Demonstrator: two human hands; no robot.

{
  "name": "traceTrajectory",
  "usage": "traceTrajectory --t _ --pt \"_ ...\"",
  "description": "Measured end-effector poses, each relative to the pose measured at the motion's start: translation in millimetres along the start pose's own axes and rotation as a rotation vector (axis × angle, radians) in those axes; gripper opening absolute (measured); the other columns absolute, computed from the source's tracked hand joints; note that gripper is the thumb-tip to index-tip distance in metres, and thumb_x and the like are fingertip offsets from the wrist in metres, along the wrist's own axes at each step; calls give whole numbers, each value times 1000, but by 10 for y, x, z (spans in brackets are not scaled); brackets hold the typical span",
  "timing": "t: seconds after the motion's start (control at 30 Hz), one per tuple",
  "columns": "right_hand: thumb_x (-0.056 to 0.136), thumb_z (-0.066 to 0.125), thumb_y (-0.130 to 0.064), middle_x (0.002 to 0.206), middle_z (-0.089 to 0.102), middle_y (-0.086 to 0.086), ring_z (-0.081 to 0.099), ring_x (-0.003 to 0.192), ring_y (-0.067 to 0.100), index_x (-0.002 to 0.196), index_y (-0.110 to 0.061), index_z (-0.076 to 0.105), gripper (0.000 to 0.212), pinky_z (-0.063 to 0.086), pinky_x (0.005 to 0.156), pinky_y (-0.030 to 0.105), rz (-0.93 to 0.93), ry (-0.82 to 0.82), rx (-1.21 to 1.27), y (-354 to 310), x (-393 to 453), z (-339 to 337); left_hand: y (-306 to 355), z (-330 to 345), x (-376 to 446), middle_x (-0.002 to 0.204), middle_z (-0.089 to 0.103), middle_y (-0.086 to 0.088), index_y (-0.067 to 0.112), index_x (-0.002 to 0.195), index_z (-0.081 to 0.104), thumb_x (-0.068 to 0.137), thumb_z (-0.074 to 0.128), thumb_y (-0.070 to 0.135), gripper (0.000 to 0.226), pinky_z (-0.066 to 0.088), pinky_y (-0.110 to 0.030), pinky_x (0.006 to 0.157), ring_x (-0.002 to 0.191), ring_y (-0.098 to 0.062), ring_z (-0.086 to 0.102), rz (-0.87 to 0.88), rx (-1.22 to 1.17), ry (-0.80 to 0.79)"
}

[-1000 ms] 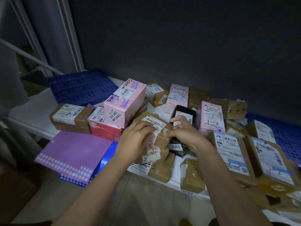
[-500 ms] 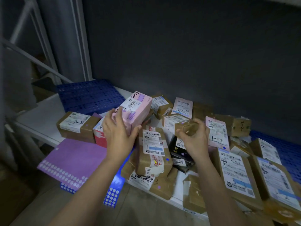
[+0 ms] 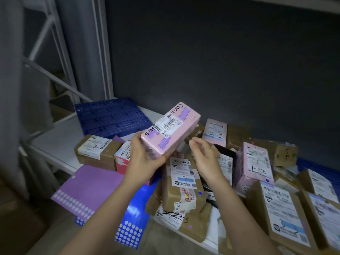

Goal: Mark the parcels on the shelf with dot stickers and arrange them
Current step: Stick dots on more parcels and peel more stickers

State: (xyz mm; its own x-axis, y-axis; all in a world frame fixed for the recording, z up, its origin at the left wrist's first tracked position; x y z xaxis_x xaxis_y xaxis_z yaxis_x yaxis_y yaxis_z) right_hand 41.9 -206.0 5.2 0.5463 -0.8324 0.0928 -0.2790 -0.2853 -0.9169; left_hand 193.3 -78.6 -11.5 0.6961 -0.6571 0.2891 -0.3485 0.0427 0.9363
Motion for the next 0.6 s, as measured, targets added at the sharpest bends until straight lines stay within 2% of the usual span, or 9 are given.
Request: traceTrajectory --t 0.07,0.17,0.2,0.27,0.33,0.4,0.47,0.53,0.6 --pt "92 48 -52 111 56 -16 56 114 12 122 -32 48 36 47 100 42 93 -32 228 -72 -23 65 126 7 -50 118 43 19 24 122 28 68 84 12 78 37 -2 86 106 19 45 81 -9 -34" --pt "75 59 -63 118 66 1 64 108 21 134 -28 43 70 54 90 46 227 -68 587 -98 -26 145 252 -16 -123 122 41 18 31 123 26 66 83 4 85 34 -3 88 112 14 42 212 58 -64" --pt "70 63 -61 119 67 3 65 108 23 135 -29 42 75 54 88 47 243 -98 666 -128 -46 171 288 -13 -146 124 42 13 37 124 25 64 82 9 87 34 -7 92 117 7 42 252 90 -75" --pt "75 64 -48 118 68 6 64 109 26 130 -29 48 60 51 92 51 237 -167 768 -205 -101 214 402 22 -208 130 39 9 46 125 24 64 77 23 85 33 -13 99 123 -4 39 345 147 -112" --pt "85 58 -36 119 67 10 63 110 28 124 -26 54 40 49 95 51 224 -183 877 -237 -173 223 483 44 -291 130 35 15 42 128 24 65 73 37 80 28 -10 101 125 -2 36 406 198 -154" --pt "86 57 -31 121 66 13 62 111 31 126 -20 55 42 48 94 50 218 -185 982 -205 -227 176 547 36 -391 131 36 17 36 124 32 65 73 53 74 25 -7 99 123 1 34 433 254 -217" --pt "83 61 -30 123 64 15 60 114 34 131 -16 53 51 45 98 52 227 -205 1008 -160 -295 104 602 7 -436 128 40 19 38 110 43 69 66 63 54 24 -3 95 121 3 34 366 249 -269" --pt "79 67 -31 125 63 16 60 114 34 131 -14 53 56 44 98 52 247 -239 991 -123 -371 36 666 -49 -415 125 45 19 37 106 51 79 57 66 39 26 -8 100 121 4 38 197 128 -268" --pt "67 82 -36 128 61 16 59 116 35 130 -13 54 73 45 97 52 259 -301 996 -122 -459 -7 660 -34 -380 128 49 15 32 121 50 76 48 71 60 31 -23 108 123 -1 43 -53 -15 -313"
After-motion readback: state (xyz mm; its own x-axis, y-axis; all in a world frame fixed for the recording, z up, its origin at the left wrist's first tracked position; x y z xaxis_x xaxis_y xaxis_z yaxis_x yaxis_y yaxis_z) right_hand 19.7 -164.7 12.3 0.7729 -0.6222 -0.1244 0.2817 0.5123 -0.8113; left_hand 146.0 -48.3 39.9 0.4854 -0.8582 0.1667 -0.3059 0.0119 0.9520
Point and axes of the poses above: each hand's wrist, its own x-axis towards the middle knuckle, its own z-axis out of the palm, y = z × x, the point moved 7 cm from there along x, towards the middle knuckle
